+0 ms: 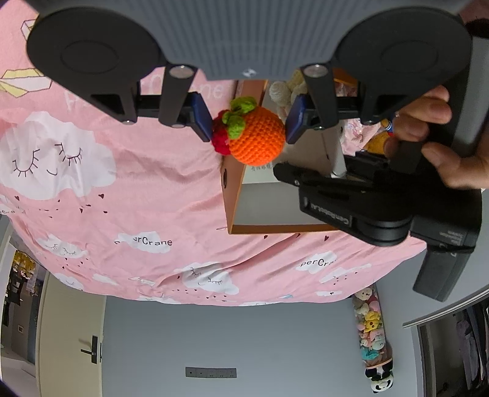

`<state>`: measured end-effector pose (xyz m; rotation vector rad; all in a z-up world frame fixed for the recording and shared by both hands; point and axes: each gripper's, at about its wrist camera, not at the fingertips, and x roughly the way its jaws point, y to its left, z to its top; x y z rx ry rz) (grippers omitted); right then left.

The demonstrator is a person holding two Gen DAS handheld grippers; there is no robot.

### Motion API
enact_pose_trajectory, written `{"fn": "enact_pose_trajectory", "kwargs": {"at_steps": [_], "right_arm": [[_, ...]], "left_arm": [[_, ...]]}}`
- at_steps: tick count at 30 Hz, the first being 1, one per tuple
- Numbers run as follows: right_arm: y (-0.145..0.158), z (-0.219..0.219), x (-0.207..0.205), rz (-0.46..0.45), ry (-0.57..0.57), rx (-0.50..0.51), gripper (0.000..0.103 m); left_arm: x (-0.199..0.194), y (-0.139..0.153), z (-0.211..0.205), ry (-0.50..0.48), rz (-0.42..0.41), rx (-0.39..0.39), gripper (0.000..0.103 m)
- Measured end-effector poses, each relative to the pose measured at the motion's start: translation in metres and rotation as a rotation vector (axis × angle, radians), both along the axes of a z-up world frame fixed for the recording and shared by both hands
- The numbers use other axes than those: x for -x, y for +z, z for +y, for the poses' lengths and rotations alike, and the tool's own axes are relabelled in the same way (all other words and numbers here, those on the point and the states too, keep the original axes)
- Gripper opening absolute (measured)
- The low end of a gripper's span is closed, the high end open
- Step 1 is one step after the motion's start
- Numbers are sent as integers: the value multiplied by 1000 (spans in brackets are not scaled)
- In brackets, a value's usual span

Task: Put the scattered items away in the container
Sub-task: 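Lower the white box into the orange box with left tool, then open left tool to release the white box while right tool drops the crocheted orange inside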

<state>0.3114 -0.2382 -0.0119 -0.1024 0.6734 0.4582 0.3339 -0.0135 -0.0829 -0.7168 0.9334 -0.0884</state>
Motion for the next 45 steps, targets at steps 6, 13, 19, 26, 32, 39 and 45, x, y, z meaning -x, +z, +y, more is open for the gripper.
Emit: {"fn": "enact_pose_trajectory", "kwargs": {"at_steps": [6,13,19,26,32,39,45], "right_arm": [[0,-1,1,1,-7,-2,55],[1,-2,3,0,-7,-5,55],[1,-5,6,6,-6,-5,55],[1,-9,7,5,-21,-3,55],[5,-7,10,-5,-15,-8,55],[14,16,15,-27,98,-75,55],[4,54,13,13,220,-92,55]], "left_arm": [[-1,-9,-2,-16,96,129,39],[-7,-28,-13,-93,139,106,35],[-4,-24,-19,-129,111,71,35],[2,-15,-25,-168,58,101,36],[4,-12,-20,-166,55,74,36],[37,21,13,-164,-29,-64,36],[72,42,66,-96,-54,-217,36]]}}
